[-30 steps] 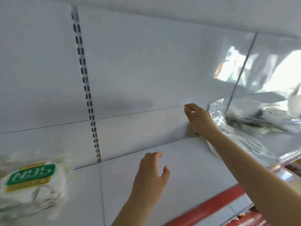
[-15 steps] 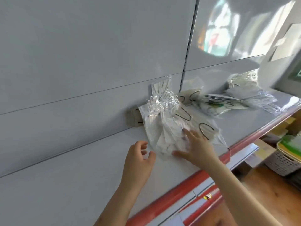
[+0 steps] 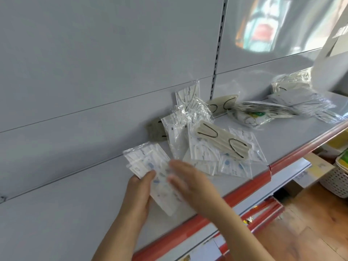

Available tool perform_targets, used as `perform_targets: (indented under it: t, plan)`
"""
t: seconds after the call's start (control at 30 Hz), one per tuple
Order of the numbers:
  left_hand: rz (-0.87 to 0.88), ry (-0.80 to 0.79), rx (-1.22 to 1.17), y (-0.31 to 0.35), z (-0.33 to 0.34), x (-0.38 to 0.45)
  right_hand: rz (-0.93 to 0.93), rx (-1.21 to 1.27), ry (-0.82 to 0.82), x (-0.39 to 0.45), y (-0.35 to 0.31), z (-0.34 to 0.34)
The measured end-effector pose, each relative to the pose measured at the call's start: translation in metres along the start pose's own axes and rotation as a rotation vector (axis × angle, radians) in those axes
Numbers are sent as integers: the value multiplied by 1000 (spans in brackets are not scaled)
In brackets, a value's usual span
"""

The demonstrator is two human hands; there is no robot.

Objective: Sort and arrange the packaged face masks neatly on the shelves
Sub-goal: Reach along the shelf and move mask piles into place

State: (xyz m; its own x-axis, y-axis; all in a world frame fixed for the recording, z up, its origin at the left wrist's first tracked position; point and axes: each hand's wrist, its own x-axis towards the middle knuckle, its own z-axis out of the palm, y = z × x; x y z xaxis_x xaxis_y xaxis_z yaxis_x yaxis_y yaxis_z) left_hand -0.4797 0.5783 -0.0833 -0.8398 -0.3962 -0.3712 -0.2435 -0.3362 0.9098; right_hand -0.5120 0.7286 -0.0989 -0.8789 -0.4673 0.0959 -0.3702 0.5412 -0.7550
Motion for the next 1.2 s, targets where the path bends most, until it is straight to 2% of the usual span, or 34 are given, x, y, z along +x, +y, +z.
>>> perform_targets:
  t: [0.03, 0.1, 0.13, 0.3, 0.4, 0.5, 0.6, 0.67, 0.73, 0.8, 0.83, 0.87, 0.9, 0.93, 1.0, 1.03, 1.1, 1.17, 1.2]
  plan:
    - [-5, 32, 12, 2, -13, 4, 83, 7, 119, 6, 11, -13]
    - [3, 49, 69, 7, -33, 10, 183, -183, 390, 22, 38, -41]
    - [8, 46, 87, 7, -39, 10, 217, -282, 437, 29, 51, -52]
    - [-26, 32, 114, 1, -52, 9, 375, -635, 282, 48, 69, -60]
    - [-30, 20, 126, 1, -52, 7, 417, -602, 389, 54, 66, -55]
    - [-7, 10, 142, 4, -52, 4, 315, -541, 563, 51, 57, -52]
    - [11, -29, 181, 5, -50, 3, 201, -187, 676, 32, 32, -36]
    - [-38, -129, 89, 9, -46, -1, -36, -132, 553, 16, 10, -19]
    - [-159, -265, -76, 15, -45, -3, -282, -233, 258, 2, -6, 3]
    - [-191, -302, -64, 16, -49, -1, -281, -151, 9, -6, -8, 12]
    - [-165, -263, 6, 13, -52, 3, -225, -90, 4, -5, -5, 9]
    - [-139, -189, 75, 9, -54, 7, -166, -92, 111, 0, 0, 4]
    - [-126, -128, 110, 6, -56, 10, -82, -185, 247, 9, 9, -3]
    - [-118, -94, 127, 4, -57, 9, 41, -304, 313, 19, 16, -12]
    - [-106, -70, 176, 4, -57, 7, 354, -513, 265, 38, 28, -26]
    - [-103, -67, 197, 4, -56, 7, 430, -523, 270, 45, 35, -29]
    - [-96, -68, 206, 4, -57, 7, 410, -436, 456, 46, 34, -29]
    - [-68, -74, 204, 4, -58, 6, 270, -305, 620, 34, 23, -22]
    - [-73, -87, 176, 5, -57, 5, 163, -193, 626, 23, 12, -15]
